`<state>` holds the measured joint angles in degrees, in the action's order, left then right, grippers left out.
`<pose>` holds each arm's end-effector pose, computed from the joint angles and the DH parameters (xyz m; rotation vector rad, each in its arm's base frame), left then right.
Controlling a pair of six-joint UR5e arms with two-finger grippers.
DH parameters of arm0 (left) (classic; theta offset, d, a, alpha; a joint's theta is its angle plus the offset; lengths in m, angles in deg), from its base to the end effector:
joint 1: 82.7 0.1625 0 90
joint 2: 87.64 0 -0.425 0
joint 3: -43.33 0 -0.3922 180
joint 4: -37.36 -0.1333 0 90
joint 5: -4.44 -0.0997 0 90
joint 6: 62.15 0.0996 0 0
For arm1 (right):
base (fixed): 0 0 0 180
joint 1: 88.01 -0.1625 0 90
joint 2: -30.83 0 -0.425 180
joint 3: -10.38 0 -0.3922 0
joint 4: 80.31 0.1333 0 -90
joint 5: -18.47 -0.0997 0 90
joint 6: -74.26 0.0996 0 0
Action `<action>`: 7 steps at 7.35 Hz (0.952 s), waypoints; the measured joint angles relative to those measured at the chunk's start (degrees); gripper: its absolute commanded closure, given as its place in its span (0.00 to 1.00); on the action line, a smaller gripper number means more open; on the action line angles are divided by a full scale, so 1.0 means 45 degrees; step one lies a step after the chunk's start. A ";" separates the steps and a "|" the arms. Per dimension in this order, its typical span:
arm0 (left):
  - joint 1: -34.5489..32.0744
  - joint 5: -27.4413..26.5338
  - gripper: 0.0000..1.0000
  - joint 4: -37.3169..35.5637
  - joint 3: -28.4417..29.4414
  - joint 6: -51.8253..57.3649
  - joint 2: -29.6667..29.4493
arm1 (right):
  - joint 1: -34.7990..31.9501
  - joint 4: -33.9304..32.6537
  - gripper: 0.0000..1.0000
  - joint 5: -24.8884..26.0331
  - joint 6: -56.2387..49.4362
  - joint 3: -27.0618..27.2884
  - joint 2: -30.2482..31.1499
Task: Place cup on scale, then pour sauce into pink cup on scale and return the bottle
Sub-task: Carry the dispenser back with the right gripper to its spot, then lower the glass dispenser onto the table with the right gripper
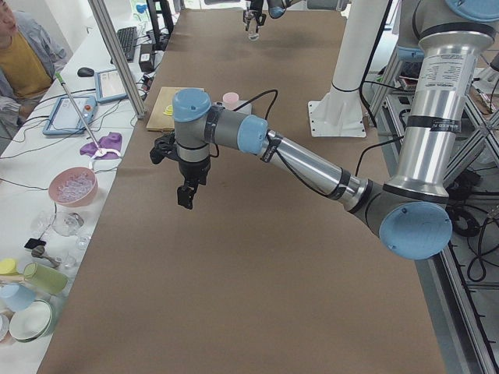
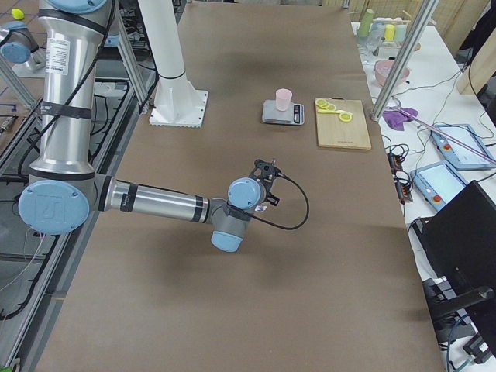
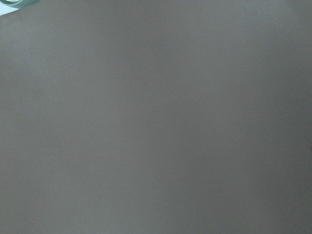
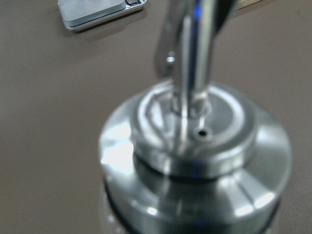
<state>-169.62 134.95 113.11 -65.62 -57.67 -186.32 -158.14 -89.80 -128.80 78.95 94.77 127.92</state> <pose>-0.0402 -0.5291 0.4513 0.2327 0.7021 0.2084 -0.0954 -0.4096 0.5985 0.8817 -1.1034 -0.8087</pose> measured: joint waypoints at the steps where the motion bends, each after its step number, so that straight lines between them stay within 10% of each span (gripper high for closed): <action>1: -0.0003 -0.0010 0.02 -0.0003 -0.0046 0.0000 -0.0006 | -0.0001 0.0018 1.00 -0.0113 0.0791 -0.0104 -0.0182; 7: -0.0001 -0.0001 0.02 -0.0017 -0.0214 0.0000 0.0053 | 0.2101 0.2838 1.00 0.1515 0.1732 -0.2444 -0.2161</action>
<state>-169.63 134.95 113.03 -66.59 -57.67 -186.08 -148.69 -77.03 -121.98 86.75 83.78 118.20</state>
